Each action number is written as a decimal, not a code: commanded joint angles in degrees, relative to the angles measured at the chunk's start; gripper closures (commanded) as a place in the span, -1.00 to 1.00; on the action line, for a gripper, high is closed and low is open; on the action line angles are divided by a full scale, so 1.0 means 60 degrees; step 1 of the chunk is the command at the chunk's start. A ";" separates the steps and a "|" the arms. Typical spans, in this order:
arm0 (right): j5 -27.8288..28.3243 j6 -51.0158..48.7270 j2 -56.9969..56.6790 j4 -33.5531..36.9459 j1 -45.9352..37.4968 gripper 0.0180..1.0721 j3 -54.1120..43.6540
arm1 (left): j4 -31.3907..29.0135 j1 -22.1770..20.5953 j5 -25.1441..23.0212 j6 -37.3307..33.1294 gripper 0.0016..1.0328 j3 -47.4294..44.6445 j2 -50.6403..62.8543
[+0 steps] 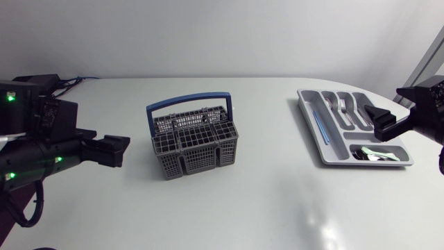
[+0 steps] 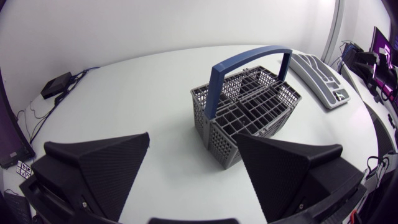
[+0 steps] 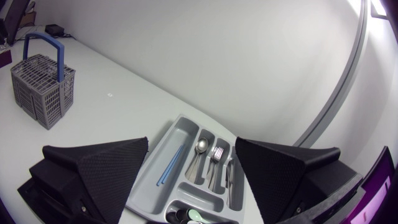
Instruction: Unload the cutlery basket into the drawer organizer.
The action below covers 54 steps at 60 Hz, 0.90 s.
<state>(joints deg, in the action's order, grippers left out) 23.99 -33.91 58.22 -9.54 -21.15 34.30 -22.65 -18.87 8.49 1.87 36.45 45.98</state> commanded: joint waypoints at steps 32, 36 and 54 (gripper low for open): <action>-0.2929 0.2356 -0.4429 -0.1325 0.1884 -0.92 -0.3081 | 0.0319 0.0465 0.0064 -0.1425 -0.91 -0.1841 -0.2170; -0.2943 0.2458 -0.4825 -0.1325 0.1913 -0.92 -0.3286 | 0.0421 0.0524 0.0064 -0.1425 -0.91 -0.2017 -0.2404; -0.3276 0.3465 -0.6397 -0.0434 0.2406 -0.92 -0.4070 | 0.1305 0.1152 -0.0222 -0.1374 -0.91 -0.3138 -0.3783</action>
<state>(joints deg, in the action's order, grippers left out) 5.10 -16.01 21.69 -13.39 -7.51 12.08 -16.19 -13.08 7.68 -6.09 19.90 25.19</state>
